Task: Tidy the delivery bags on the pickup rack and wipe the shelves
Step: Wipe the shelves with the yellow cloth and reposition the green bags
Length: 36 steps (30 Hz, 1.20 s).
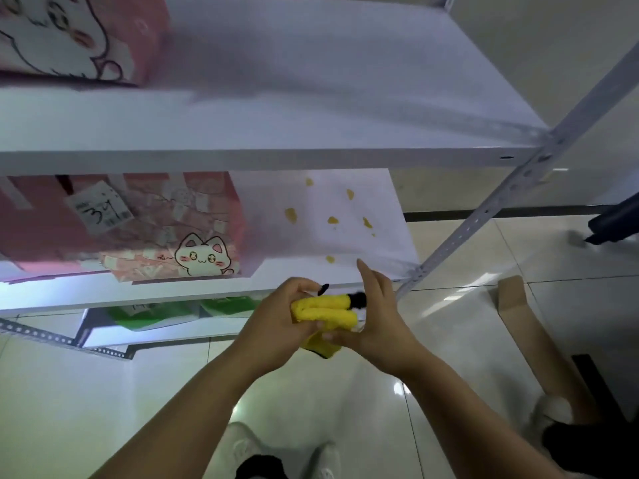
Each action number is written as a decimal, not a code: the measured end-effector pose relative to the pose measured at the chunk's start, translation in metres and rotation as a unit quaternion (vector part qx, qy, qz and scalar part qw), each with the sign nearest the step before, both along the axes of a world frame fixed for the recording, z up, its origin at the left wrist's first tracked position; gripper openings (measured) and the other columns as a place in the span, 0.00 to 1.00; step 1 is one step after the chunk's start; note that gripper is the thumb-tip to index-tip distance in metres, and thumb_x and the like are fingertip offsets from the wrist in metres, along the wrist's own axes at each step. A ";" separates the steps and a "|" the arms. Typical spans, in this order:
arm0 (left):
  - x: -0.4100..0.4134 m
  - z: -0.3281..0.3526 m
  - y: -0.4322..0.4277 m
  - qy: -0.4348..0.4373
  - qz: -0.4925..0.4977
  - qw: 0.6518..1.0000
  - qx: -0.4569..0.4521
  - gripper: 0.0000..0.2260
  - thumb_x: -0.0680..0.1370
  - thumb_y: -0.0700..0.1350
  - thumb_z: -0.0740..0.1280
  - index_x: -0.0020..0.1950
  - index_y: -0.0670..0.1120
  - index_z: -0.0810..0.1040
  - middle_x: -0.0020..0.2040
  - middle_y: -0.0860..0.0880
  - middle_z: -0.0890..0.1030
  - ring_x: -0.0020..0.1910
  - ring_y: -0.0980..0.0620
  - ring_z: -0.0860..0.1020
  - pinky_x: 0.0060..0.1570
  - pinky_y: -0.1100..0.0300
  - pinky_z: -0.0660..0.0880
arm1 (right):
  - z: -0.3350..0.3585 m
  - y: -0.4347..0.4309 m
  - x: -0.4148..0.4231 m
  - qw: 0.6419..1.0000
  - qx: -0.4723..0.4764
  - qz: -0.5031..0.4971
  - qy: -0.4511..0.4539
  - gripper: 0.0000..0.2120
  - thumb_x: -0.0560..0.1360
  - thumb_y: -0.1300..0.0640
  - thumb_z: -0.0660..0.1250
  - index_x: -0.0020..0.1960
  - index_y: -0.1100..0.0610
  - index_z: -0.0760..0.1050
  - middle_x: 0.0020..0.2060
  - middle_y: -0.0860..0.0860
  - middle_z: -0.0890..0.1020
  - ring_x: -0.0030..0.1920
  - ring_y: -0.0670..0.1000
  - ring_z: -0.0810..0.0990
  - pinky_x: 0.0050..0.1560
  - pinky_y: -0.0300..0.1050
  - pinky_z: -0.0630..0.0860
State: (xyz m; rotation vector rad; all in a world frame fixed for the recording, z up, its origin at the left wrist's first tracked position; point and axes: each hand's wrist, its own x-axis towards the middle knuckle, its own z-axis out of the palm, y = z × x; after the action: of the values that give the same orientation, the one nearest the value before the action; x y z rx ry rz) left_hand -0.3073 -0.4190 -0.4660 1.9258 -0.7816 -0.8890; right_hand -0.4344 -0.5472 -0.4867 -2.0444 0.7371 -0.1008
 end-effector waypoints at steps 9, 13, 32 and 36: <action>0.035 -0.047 -0.034 -0.013 -0.040 0.999 -0.020 0.14 0.71 0.41 0.72 0.48 0.59 0.76 0.46 0.63 0.79 0.46 0.64 0.76 0.43 0.71 0.72 | -0.041 -0.036 0.032 0.998 0.043 0.024 0.044 0.15 0.69 0.51 0.74 0.51 0.48 0.72 0.44 0.45 0.80 0.45 0.47 0.79 0.48 0.51 0.77; 0.044 -0.074 -0.049 -0.057 -0.013 0.998 -0.016 0.16 0.72 0.45 0.72 0.56 0.57 0.75 0.52 0.60 0.77 0.51 0.62 0.76 0.52 0.67 0.73 | -0.050 -0.047 0.036 0.996 -0.049 -0.014 0.072 0.14 0.73 0.48 0.68 0.53 0.48 0.65 0.41 0.48 0.79 0.42 0.52 0.79 0.40 0.48 0.75; 0.109 -0.170 -0.065 -0.304 -0.171 0.899 0.264 0.20 0.81 0.51 0.57 0.72 0.49 0.64 0.77 0.53 0.55 0.74 0.54 0.57 0.67 0.59 0.62 | -0.174 -0.097 0.111 0.926 -0.357 0.010 0.117 0.22 0.67 0.42 0.67 0.61 0.41 0.73 0.64 0.55 0.71 0.56 0.65 0.70 0.52 0.61 0.69; 0.105 -0.171 -0.067 -0.337 -0.167 0.890 0.259 0.19 0.81 0.50 0.55 0.72 0.49 0.64 0.76 0.54 0.55 0.73 0.54 0.57 0.65 0.60 0.62 | -0.175 -0.086 0.110 0.915 -0.392 0.048 0.086 0.22 0.64 0.43 0.66 0.58 0.42 0.76 0.58 0.53 0.78 0.49 0.64 0.75 0.45 0.57 0.72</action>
State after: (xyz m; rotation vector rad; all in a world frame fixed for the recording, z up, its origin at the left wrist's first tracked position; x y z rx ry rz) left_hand -0.2027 -0.4857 -0.6375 2.6875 -1.4277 -0.6489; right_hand -0.3245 -0.6330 -0.6613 -2.8831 0.7754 -0.1829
